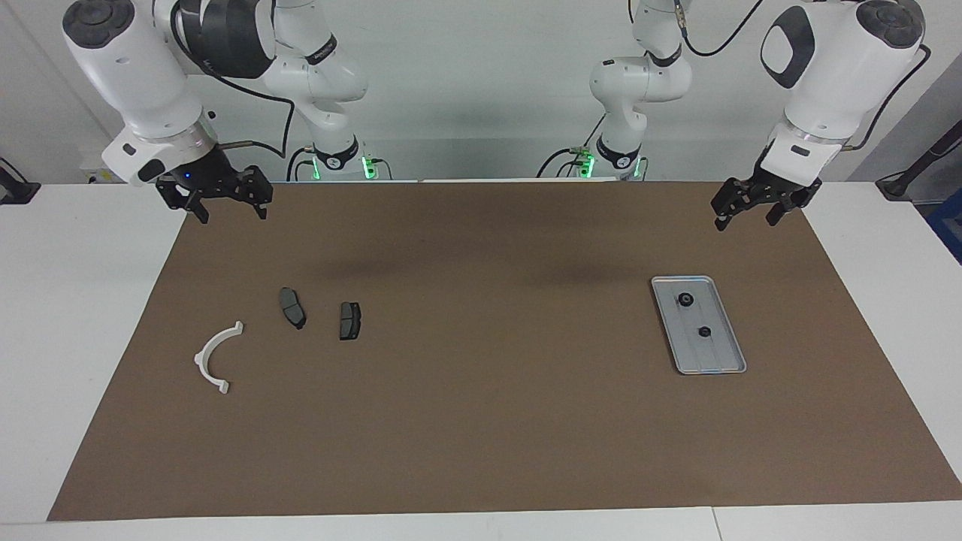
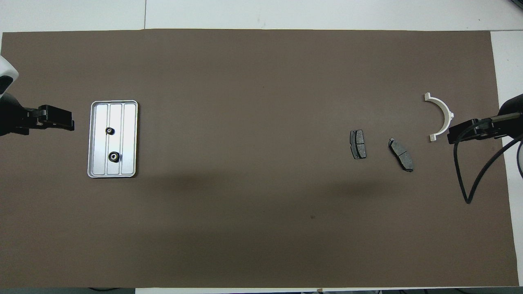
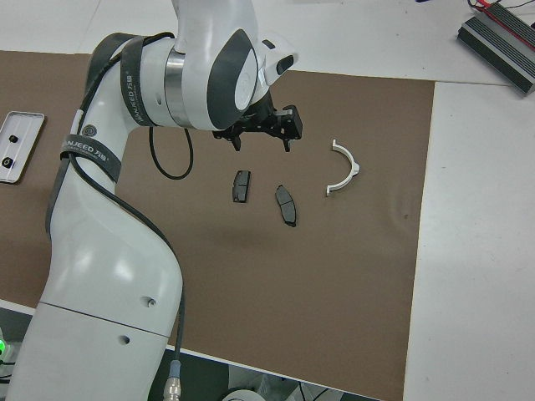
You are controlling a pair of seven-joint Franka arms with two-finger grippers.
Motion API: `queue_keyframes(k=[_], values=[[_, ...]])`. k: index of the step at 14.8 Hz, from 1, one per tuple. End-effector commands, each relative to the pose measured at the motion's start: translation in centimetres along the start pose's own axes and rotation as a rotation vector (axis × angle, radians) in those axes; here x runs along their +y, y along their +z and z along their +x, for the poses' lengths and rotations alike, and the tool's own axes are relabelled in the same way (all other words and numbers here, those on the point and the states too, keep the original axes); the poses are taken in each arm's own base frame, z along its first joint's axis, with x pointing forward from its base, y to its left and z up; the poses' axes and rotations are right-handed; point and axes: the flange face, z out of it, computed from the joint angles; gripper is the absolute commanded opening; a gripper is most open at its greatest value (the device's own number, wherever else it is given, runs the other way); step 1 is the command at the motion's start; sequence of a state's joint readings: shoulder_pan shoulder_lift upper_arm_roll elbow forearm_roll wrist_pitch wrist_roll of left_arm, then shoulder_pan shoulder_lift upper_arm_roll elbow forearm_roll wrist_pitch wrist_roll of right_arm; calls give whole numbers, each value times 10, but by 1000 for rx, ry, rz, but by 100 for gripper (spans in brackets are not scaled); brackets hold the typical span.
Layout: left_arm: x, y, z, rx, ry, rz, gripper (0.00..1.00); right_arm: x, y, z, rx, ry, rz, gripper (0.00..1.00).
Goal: Place bearing gear from tray to pile
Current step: 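Reach the left gripper toward the black bearing on the silver tray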
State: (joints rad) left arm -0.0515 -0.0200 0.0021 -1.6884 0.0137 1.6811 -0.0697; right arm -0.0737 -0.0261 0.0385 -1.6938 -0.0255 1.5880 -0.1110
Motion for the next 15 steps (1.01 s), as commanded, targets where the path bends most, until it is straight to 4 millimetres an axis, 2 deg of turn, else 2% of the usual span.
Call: queue_keyframes(k=[1,5,9,11,13,15], values=[[-3,-5,0,-4,-3,14,100,3,-1,-3,20,7,6,100],[-4,-10,-4,15,7,11,100,3,-1,-4,20,7,6,100],[-15,8,-17,50,-18,10,100,5,-1,-4,20,9,6,100],[-25,30,-23,73,-32,11,100,7,-1,-4,20,12,6,100],[-37,62,-29,57,-46,12,100,7,-1,-4,20,12,6,100],[-40,93,-33,47,-50,12,100,7,-1,-4,20,13,6,100]])
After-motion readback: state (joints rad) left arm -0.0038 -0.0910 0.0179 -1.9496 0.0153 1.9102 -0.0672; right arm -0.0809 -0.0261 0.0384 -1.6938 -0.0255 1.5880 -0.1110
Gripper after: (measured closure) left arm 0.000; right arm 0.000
